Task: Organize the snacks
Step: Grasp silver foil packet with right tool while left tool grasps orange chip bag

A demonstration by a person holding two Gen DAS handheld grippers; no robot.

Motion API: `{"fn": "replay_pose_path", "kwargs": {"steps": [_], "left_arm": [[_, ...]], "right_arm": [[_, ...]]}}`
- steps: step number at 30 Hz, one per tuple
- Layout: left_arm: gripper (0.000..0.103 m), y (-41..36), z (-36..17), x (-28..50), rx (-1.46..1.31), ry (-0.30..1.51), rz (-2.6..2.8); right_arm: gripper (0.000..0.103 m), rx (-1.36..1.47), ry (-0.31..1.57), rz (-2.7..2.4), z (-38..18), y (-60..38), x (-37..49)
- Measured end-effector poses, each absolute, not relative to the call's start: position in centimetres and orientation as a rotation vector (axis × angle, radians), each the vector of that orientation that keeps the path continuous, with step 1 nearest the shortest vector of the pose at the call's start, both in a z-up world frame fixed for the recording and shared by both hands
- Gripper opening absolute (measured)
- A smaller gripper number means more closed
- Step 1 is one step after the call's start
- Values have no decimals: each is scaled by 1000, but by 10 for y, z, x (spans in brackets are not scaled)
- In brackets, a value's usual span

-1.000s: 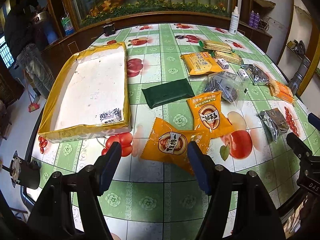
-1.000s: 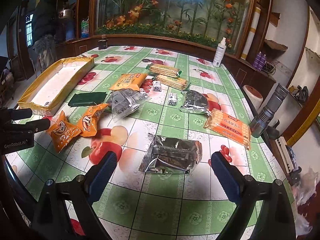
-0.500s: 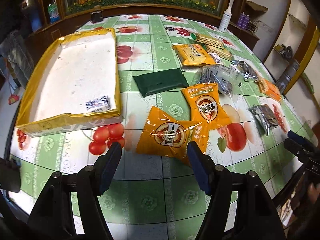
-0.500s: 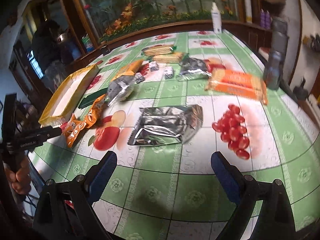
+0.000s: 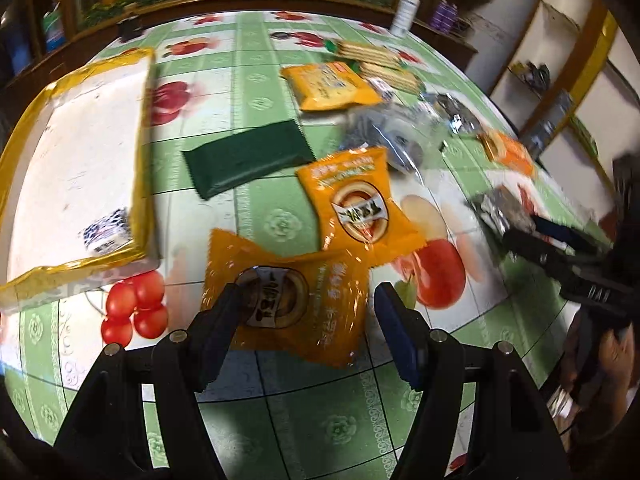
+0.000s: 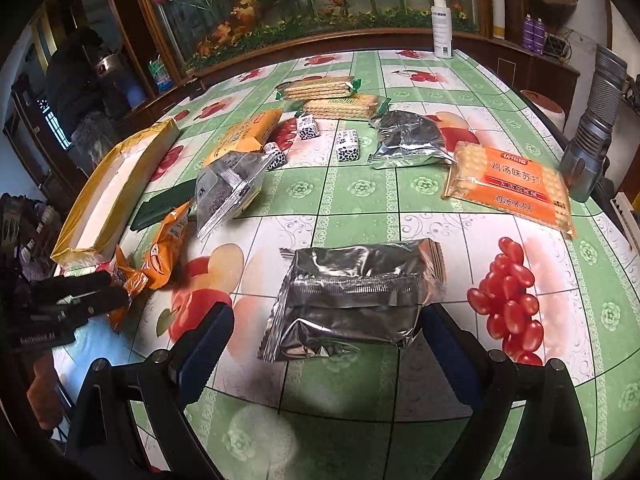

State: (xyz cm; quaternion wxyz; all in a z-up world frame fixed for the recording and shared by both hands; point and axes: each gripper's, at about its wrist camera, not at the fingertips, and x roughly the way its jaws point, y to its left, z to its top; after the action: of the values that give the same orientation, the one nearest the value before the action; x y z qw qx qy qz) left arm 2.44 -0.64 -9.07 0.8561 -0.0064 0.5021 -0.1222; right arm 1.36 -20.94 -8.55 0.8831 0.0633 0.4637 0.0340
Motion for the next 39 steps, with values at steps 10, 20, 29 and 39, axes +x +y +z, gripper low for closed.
{"fn": "replay_pose_path", "kwargs": {"steps": [10, 20, 29, 39], "left_arm": [[59, -14, -96, 23, 108, 1017, -193], [28, 4, -85, 21, 15, 950, -212], [24, 25, -62, 8, -112, 908, -269], [24, 66, -24, -4, -151, 797, -192]], "right_arm": [[92, 69, 1046, 22, -98, -207, 33], [63, 81, 988, 57, -90, -214, 26], [63, 108, 919, 162, -59, -192, 12], [63, 110, 874, 321, -34, -140, 27]]}}
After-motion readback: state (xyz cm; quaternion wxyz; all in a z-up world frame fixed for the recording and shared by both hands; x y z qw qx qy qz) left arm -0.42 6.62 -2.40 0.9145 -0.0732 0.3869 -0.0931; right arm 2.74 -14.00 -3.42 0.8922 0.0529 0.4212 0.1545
